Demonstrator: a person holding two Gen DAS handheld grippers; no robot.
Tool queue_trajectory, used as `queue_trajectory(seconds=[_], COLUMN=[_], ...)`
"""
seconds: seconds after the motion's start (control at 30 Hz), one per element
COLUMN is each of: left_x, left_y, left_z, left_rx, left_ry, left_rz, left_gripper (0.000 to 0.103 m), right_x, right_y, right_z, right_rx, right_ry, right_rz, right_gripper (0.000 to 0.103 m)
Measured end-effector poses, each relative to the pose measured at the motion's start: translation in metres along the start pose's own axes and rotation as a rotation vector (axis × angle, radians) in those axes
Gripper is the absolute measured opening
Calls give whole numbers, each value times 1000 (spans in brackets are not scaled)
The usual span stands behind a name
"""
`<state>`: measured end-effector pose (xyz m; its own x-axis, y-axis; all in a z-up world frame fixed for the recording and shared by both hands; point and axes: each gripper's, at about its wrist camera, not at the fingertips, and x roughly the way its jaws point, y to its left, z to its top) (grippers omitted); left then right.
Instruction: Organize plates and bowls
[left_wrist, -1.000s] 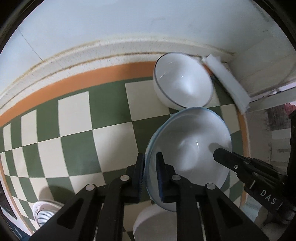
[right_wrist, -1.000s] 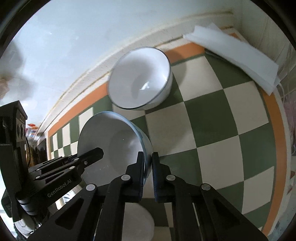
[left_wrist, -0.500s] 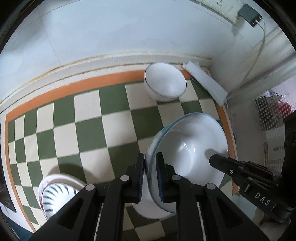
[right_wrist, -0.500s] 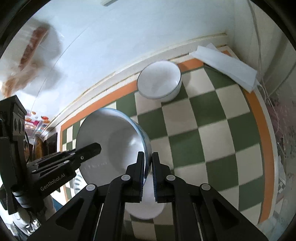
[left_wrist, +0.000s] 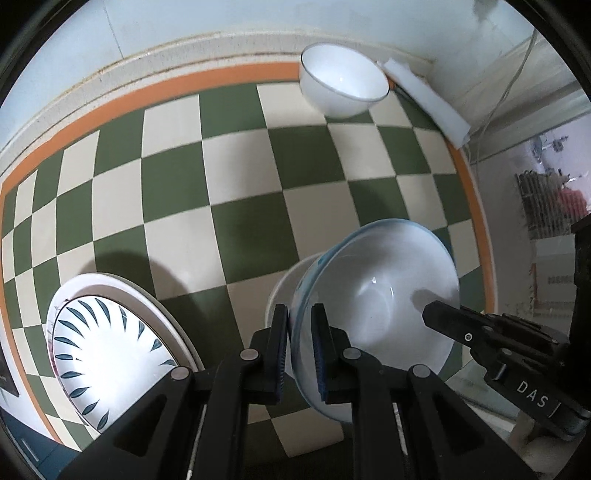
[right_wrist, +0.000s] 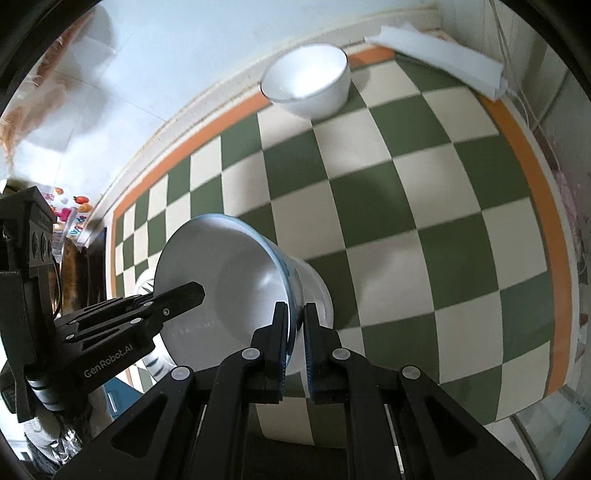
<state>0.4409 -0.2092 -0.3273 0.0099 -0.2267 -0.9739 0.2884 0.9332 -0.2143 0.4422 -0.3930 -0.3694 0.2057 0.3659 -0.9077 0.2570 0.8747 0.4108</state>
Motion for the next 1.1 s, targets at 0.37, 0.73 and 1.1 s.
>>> queue_trajectory(seconds=[0.37,0.73,1.1], left_x=[28,31,33], left_y=[-1,-2,-6], left_z=[-4,-2,0], left_rx=[33,61,78], left_ry=[63,66,65], left_rz=[73,114,132], left_gripper=[11,11,11], right_x=[30,42,47], right_y=[-7,-5,-4], right_z=[-6,-3,0], right_rx=[10,10,10], right_ry=[57,89,110], right_rz=[-17,-39,-52], right_gripper=[10,10,12])
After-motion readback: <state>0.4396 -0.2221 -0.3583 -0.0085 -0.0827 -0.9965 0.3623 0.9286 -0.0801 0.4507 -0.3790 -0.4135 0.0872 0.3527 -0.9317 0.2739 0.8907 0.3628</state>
